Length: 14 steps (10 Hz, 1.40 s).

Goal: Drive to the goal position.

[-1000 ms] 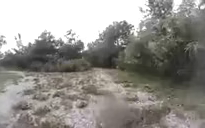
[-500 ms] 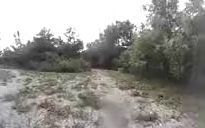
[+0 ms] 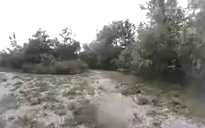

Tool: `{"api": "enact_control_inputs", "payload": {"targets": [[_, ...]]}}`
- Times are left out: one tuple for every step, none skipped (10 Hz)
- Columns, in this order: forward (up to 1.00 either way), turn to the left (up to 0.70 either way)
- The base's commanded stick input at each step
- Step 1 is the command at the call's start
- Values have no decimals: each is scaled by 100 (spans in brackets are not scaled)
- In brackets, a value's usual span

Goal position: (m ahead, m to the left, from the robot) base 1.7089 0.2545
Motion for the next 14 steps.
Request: {"api": "enact_control_inputs", "payload": {"targets": [[85,0],[85,0],[85,0],[85,0],[85,0],[85,0],[85,0],[85,0],[85,0],[85,0],[85,0],[85,0],[85,0],[85,0]]}}
